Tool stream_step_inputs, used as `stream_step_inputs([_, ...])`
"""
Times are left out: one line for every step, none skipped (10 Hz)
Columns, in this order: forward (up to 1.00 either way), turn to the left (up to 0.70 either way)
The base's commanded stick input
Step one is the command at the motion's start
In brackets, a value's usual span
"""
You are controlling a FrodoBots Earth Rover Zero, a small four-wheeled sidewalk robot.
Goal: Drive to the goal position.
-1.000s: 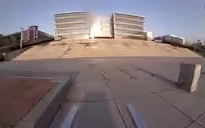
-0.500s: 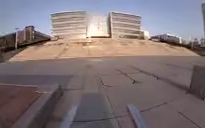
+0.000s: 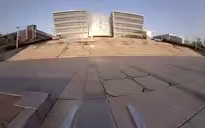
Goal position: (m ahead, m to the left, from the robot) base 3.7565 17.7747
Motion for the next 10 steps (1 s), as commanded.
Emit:
stream_step_inputs([0.7,0.14])
stream_step_inputs([0.7,0.14])
stream_step_inputs([0.7,0.14])
stream_step_inputs([0.7,0.14])
stream_step_inputs([0.7,0.14])
stream_step_inputs([0.7,0.14])
stream_step_inputs([0.7,0.14])
stream_step_inputs([0.7,0.14])
stream_step_inputs([0.7,0.14])
stream_step_inputs([0.7,0.14])
